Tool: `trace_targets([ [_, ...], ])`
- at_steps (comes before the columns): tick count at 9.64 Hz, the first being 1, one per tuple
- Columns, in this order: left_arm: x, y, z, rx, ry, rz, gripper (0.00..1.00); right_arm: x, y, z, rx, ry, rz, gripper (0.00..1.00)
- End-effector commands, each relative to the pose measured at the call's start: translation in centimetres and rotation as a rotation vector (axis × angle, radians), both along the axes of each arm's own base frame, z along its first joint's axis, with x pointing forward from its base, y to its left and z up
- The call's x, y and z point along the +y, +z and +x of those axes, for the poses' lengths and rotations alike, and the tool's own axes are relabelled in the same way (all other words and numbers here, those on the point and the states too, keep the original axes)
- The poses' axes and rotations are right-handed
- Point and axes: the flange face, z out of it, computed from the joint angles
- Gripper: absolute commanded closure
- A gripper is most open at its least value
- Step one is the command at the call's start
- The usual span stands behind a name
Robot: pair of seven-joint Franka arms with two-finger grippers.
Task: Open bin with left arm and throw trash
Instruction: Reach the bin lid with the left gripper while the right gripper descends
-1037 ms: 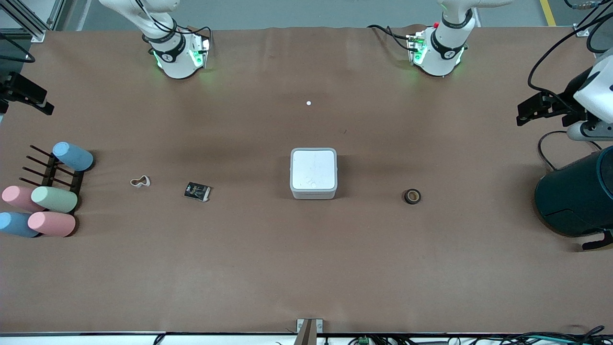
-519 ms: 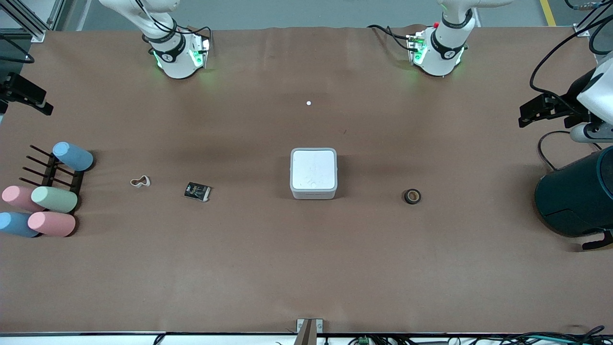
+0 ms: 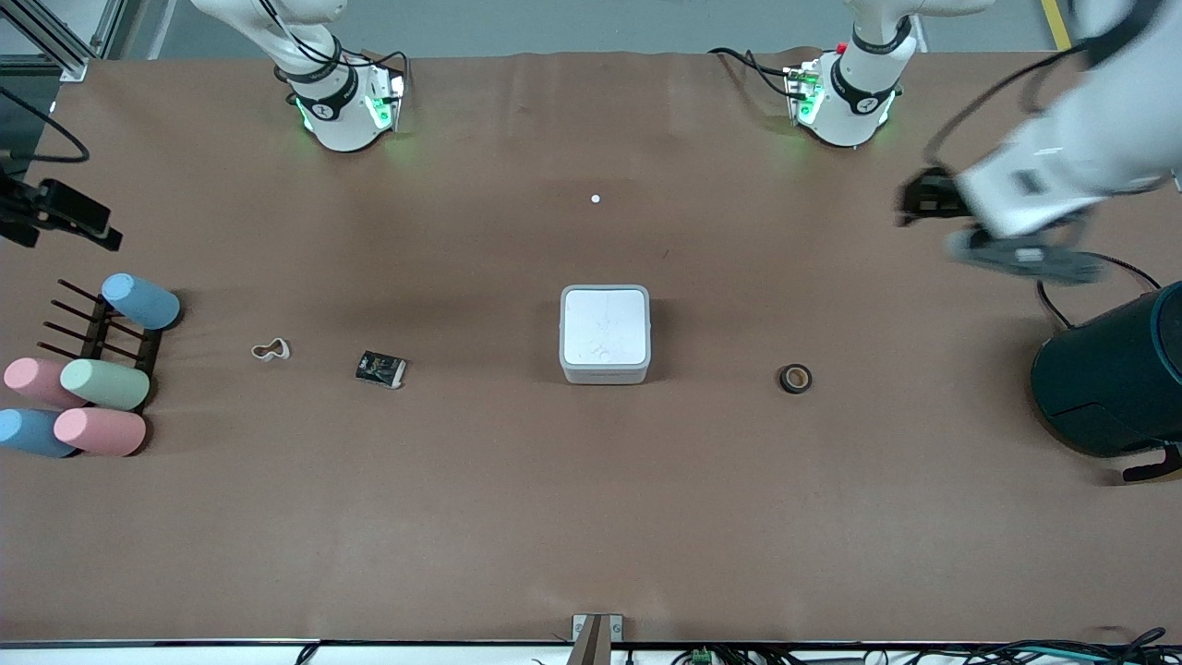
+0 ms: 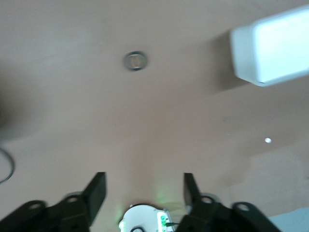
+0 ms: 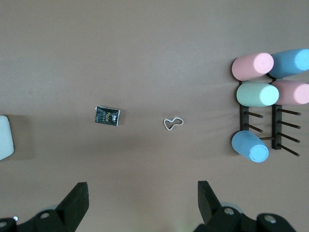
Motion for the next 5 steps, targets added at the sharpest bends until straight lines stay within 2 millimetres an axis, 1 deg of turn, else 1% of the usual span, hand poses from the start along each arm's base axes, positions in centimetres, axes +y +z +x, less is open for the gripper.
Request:
trace_targets([
  [1, -13.0, -7.0, -0.2, -0.025, -0.123, -0.014, 0.94, 0.3, -3.8, 0.4, 0.012, 0.001, 0.001, 0.01],
  [2, -17.4, -11.2, 0.2, -0.058, -0.104, -0.041, 1.0, 0.9, -5.9, 0.7, 0.014, 0.007, 0.002, 0.01],
  [3, -20.0, -15.1, 1.2, -0.099, -0.076, -0.076, 1.0, 1.0, -9.5, 0.7, 0.03, 0.006, 0.007, 0.01],
  [4, -20.9, -18.3, 2.5, -0.126, -0.059, -0.107, 1.0, 1.6, -12.9, 0.7, 0.025, 0.01, 0.02, 0.01],
  [5, -22.6, -20.8, 2.7, -0.152, -0.035, -0.128, 1.0, 2.7, -15.2, 0.6, 0.007, 0.019, 0.031, 0.01],
])
